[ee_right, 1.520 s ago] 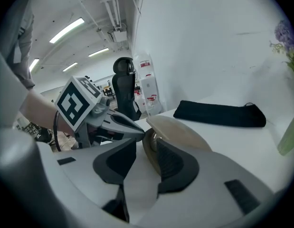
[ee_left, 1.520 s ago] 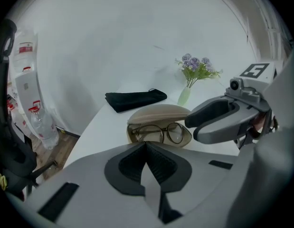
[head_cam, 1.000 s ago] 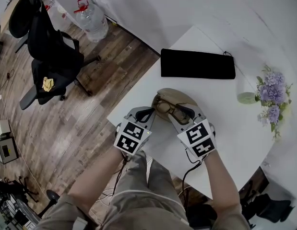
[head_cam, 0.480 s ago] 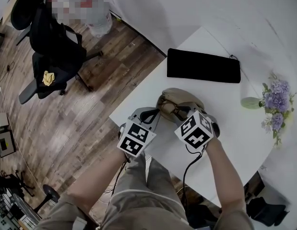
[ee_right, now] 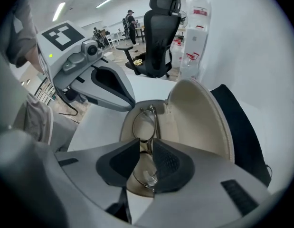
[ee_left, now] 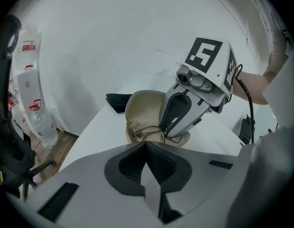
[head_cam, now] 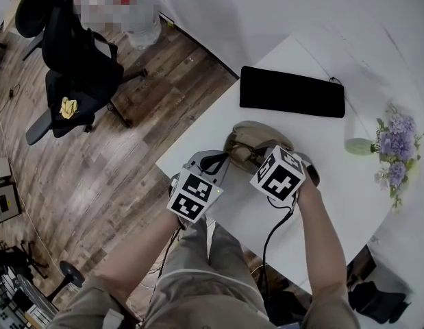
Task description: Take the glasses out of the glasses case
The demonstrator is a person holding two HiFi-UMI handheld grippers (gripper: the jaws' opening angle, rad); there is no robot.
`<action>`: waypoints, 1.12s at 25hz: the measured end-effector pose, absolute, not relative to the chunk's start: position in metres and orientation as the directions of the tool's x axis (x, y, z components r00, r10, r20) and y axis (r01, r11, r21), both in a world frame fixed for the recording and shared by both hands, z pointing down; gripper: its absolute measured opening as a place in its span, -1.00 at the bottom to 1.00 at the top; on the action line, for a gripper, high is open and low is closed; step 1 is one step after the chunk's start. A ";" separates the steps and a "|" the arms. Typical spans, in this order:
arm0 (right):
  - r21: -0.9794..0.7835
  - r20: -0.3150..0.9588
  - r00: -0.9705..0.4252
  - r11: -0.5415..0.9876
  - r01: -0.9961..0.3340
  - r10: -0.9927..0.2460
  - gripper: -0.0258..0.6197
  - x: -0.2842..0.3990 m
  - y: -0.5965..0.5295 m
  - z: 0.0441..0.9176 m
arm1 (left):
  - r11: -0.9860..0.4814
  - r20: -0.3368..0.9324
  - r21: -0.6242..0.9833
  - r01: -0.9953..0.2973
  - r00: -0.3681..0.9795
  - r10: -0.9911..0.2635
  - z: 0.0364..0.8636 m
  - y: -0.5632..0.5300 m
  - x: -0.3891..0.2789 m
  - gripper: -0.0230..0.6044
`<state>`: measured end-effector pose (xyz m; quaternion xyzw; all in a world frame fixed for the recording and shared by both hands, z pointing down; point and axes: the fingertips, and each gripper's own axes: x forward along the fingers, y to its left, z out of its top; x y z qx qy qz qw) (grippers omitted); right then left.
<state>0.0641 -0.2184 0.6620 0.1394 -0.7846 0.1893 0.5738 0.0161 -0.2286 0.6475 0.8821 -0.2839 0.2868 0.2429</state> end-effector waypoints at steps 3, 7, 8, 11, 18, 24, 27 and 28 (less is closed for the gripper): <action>-0.116 0.967 -0.255 0.914 -0.389 0.014 -0.59 0.065 -0.216 0.665 | -0.720 0.641 0.264 -0.641 0.675 -0.365 0.647 -0.229 0.017 -0.88; -0.123 0.974 -0.224 0.923 -0.364 0.041 -0.58 0.065 -0.216 0.668 | -0.718 0.639 0.263 -0.644 0.674 -0.371 0.647 -0.229 0.017 -0.88; -0.131 0.974 -0.223 0.921 -0.366 0.050 -0.59 0.065 -0.216 0.668 | -0.718 0.640 0.263 -0.645 0.673 -0.371 0.647 -0.229 0.017 -0.88; -0.145 0.970 -0.235 0.913 -0.382 0.056 -0.67 0.063 -0.215 0.663 | -0.716 0.642 0.263 -0.646 0.672 -0.371 0.647 -0.228 0.016 -0.88; -0.107 0.961 -0.277 0.909 -0.403 -0.010 -0.77 0.059 -0.206 0.646 | -0.717 0.646 0.252 -0.650 0.665 -0.376 0.647 -0.229 0.014 -0.88; 0.003 0.940 -0.300 0.886 -0.464 -0.160 -0.77 0.060 -0.210 0.623 | -0.737 0.664 0.222 -0.639 0.652 -0.365 0.638 -0.223 0.009 -0.88; 0.031 0.920 -0.327 0.871 -0.491 -0.217 -0.77 0.058 -0.212 0.599 | -0.741 0.646 0.209 -0.638 0.659 -0.386 0.620 -0.222 0.005 -0.88; 0.038 0.913 -0.336 0.867 -0.497 -0.232 -0.77 0.056 -0.212 0.591 | -0.740 0.639 0.205 -0.640 0.660 -0.394 0.613 -0.222 0.003 -0.88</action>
